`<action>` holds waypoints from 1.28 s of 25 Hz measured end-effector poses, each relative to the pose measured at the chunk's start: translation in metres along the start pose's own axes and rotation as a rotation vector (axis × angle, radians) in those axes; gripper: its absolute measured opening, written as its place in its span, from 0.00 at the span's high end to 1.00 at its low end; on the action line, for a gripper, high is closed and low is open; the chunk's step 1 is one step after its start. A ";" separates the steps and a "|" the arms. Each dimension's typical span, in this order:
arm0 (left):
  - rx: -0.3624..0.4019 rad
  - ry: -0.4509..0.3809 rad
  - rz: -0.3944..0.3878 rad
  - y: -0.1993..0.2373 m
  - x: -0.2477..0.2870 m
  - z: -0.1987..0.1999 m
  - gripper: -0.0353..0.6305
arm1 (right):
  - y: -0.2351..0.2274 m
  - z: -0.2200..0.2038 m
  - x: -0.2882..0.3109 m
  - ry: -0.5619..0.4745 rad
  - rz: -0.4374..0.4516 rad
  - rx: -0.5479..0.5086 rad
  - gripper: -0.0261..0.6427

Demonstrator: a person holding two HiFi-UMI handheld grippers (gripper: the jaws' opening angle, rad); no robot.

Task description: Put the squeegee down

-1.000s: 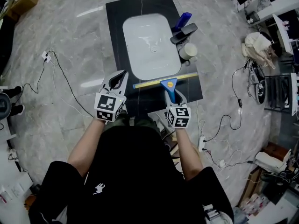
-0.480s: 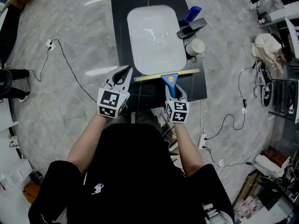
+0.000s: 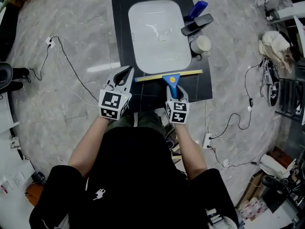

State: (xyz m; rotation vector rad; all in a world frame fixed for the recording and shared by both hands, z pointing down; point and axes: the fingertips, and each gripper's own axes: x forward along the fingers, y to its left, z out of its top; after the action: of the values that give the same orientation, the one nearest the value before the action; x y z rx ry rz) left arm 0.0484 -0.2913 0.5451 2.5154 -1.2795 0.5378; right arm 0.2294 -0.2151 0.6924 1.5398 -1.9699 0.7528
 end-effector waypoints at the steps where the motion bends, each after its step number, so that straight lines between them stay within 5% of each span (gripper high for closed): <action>1: -0.001 0.003 -0.001 0.000 0.001 -0.002 0.94 | -0.001 -0.001 0.001 0.004 -0.005 0.001 0.76; 32: -0.003 0.031 -0.011 0.007 0.008 -0.012 0.94 | -0.007 -0.010 0.025 0.064 -0.009 -0.050 0.76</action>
State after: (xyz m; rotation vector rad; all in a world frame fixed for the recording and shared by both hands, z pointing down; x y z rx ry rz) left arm 0.0443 -0.2963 0.5596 2.5003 -1.2540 0.5692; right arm 0.2316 -0.2264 0.7173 1.4766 -1.9193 0.7340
